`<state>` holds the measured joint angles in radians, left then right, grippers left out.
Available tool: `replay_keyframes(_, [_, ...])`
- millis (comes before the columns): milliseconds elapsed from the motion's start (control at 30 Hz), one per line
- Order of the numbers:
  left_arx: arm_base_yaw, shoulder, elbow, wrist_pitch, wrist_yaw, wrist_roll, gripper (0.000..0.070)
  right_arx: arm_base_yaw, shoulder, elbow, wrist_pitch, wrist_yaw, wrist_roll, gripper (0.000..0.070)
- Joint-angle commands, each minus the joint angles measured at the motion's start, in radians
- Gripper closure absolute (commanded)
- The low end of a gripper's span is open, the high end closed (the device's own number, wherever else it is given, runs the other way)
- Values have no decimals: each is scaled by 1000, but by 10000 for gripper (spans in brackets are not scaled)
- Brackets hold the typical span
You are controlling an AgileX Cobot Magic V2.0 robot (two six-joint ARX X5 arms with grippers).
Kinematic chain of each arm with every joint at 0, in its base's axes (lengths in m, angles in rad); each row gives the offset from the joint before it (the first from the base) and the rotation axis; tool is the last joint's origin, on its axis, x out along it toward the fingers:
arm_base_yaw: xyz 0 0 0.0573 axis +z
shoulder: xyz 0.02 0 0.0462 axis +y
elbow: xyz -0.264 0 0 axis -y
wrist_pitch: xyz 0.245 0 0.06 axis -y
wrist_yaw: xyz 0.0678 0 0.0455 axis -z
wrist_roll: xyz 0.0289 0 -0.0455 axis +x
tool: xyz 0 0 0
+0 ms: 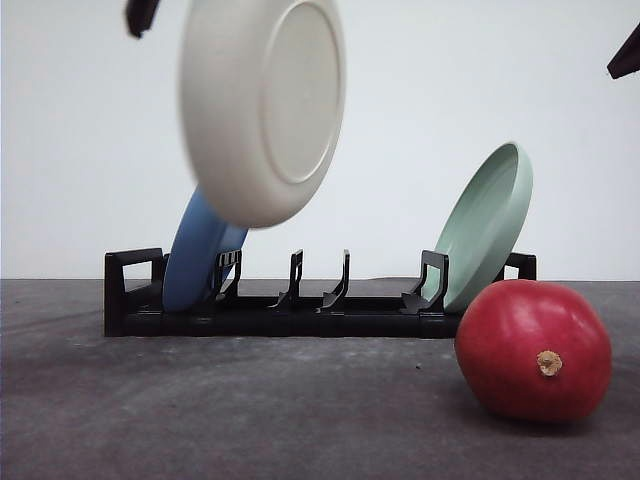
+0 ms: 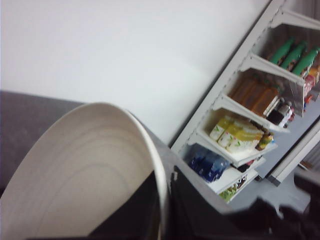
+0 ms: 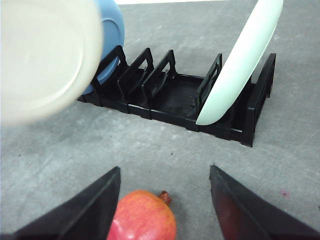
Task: Place pomegranate in white plate
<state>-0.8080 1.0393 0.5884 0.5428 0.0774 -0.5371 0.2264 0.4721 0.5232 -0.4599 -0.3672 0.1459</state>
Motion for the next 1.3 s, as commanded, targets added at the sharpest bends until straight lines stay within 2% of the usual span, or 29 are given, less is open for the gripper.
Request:
replay_keyframes(0, [-18, -23, -18, 8, 0, 34, 690, 3, 3, 18, 10, -3, -8, 343])
replay_keyframes(167, [-42, -93, -38, -176, 3, 186, 691, 3, 3, 18, 10, -3, -8, 343])
replay_keyframes(333, [-82, -103, -38, -286, 6, 360, 691, 3, 3, 18, 10, -2, -8, 343])
replay_keyframes(500, [-135, -73, -38, -401, 4, 574, 691, 3, 3, 18, 10, 0, -8, 343])
replay_keyframes(733, [-204, 34, -38, -431, -47, 820, 691, 3, 3, 18, 11, 1, -8, 343])
replay_keyframes(867, [-242, 108, -38, -425, -81, 915, 690, 3, 3, 18, 10, 1, -8, 343])
replay_keyframes(1100, [-310, 225, -38, -408, -179, 1010, 686, 3, 3, 18, 10, 1, -8, 343])
replay_keyframes(1267, [-343, 295, -38, -407, -200, 1055, 672, 3, 3, 18, 10, 1, -8, 343])
